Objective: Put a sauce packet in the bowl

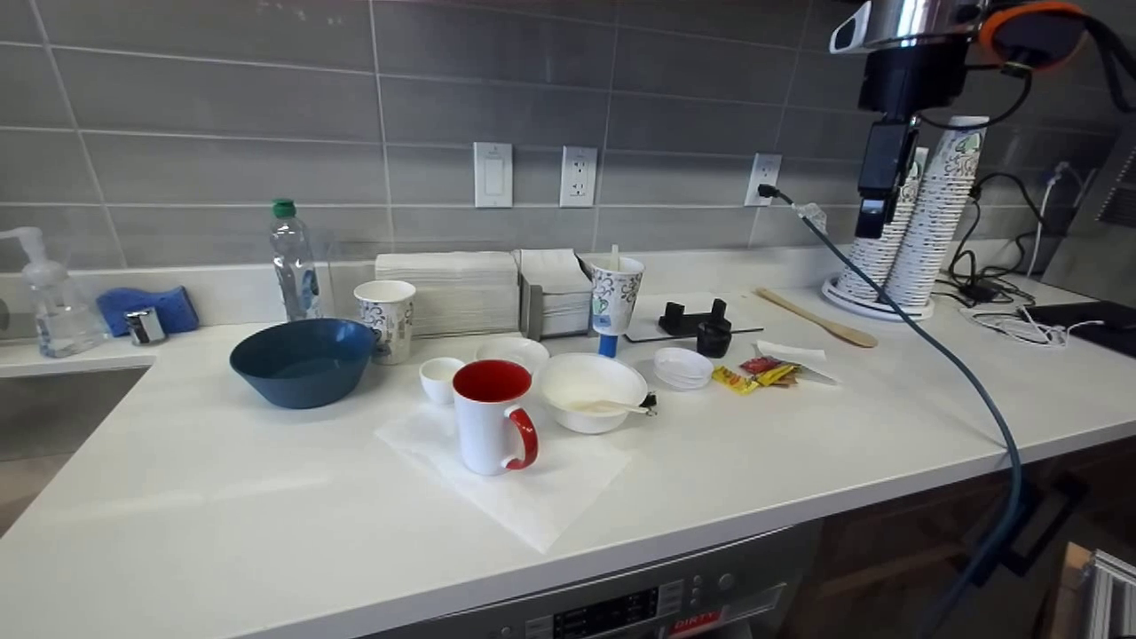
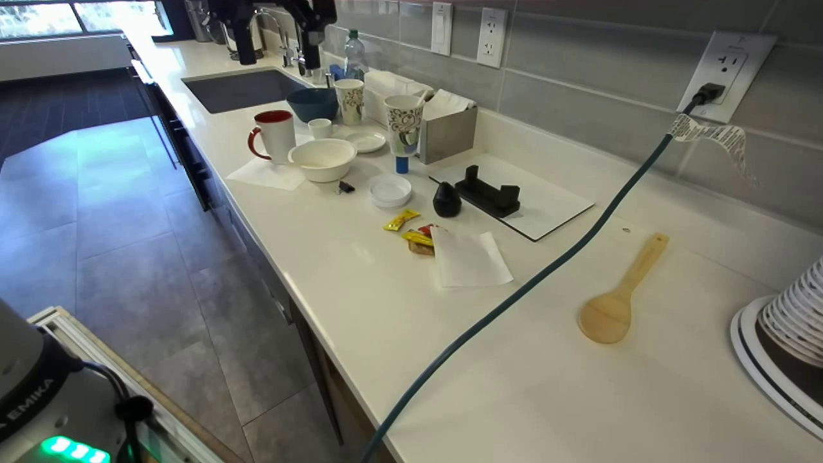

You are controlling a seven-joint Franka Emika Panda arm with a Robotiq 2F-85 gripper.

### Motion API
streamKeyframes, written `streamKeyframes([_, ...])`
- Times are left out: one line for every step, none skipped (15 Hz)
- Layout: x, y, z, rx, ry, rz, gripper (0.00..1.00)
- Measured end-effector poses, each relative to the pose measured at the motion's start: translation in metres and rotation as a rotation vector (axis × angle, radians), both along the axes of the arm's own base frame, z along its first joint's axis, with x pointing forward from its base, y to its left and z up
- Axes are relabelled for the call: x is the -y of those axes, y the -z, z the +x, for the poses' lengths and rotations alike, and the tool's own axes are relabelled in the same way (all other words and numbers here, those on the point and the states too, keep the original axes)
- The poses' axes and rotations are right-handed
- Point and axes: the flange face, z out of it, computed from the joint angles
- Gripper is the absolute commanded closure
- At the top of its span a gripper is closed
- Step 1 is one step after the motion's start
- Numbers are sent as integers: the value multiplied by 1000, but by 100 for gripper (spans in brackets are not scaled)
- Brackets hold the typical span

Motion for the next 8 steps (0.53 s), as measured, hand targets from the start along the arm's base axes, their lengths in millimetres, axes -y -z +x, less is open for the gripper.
streamKeyframes([0, 0, 0, 0, 0, 0, 0])
streamKeyframes([0, 1, 1, 5, 0, -12, 0])
streamKeyframes([1, 2, 3, 13, -1, -40, 0])
streamKeyframes([4, 5, 6, 27, -2, -77, 0])
streamKeyframes([8, 11, 8, 38, 0, -108, 0])
streamKeyframes([14, 20, 10, 39, 2, -128, 0])
streamKeyframes([21, 30, 11, 40, 3, -142, 0])
streamKeyframes([28, 42, 12, 43, 6, -150, 0])
